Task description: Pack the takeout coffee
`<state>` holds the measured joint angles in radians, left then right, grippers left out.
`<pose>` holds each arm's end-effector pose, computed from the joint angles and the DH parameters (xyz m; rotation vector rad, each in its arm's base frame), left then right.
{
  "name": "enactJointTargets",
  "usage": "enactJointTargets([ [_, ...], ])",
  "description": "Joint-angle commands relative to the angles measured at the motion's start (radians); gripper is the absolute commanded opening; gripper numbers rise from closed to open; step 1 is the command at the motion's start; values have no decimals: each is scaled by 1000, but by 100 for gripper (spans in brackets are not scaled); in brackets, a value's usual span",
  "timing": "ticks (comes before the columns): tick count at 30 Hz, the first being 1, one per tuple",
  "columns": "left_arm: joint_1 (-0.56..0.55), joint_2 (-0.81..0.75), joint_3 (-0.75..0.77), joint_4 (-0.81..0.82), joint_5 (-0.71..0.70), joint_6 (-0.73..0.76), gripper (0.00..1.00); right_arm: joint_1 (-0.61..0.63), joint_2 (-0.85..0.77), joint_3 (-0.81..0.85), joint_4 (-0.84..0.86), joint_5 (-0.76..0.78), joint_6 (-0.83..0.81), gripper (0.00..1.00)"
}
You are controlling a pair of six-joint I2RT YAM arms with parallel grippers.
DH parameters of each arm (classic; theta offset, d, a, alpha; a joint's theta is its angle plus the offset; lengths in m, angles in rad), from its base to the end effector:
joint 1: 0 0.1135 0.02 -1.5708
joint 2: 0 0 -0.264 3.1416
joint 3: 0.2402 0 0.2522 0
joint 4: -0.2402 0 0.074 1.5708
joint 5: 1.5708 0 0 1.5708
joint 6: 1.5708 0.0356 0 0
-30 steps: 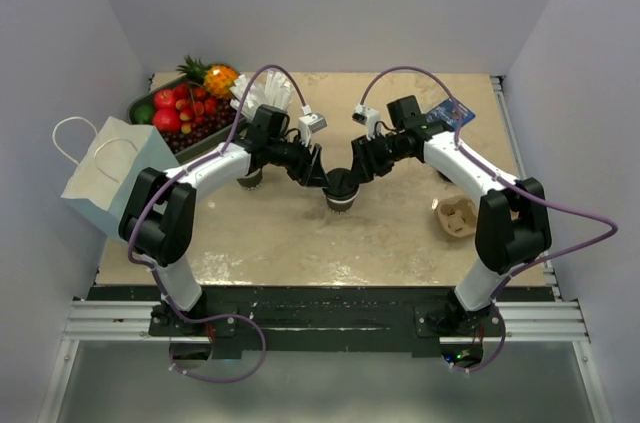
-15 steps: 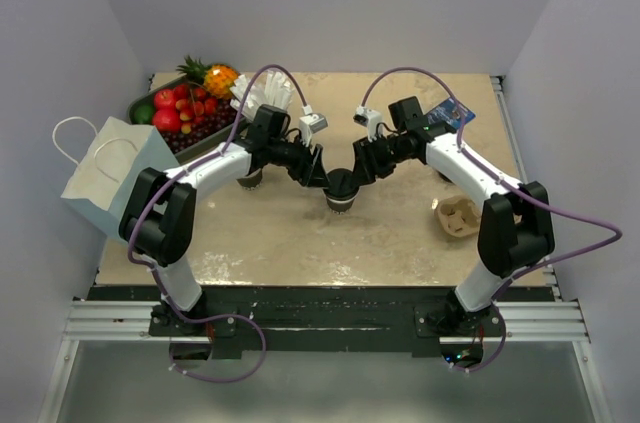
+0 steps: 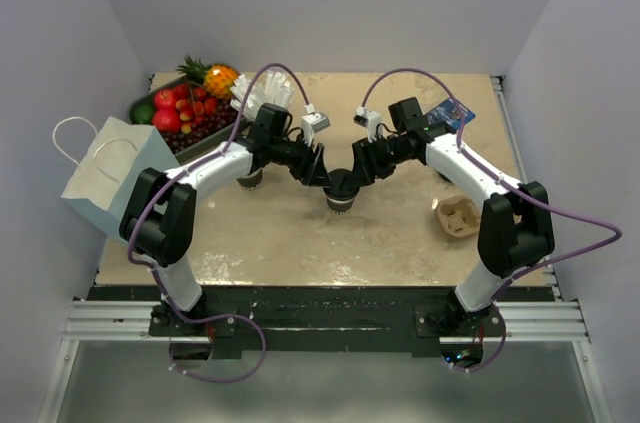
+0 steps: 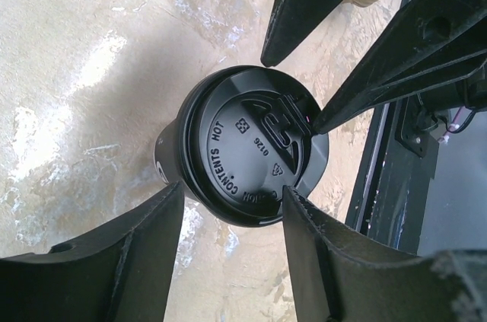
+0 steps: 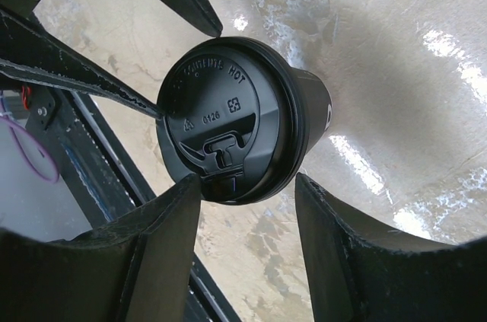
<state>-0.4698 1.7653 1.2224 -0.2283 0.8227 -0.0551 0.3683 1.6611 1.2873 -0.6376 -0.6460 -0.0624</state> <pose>0.3290 -0.1963 0.2289 0.8884 2.1634 -1.2211 0.3171 0.1453 0.2560 -0.7786 2.4207 0.9481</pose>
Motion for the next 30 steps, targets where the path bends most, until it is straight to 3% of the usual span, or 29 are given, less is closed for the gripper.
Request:
enactJointTargets([
  [1, -7, -24, 42, -13, 12, 37, 58, 8, -27, 7, 13, -20, 16, 57],
  [30, -43, -21, 43, -54, -43, 104, 57, 8, -21, -42, -2, 8, -1, 56],
])
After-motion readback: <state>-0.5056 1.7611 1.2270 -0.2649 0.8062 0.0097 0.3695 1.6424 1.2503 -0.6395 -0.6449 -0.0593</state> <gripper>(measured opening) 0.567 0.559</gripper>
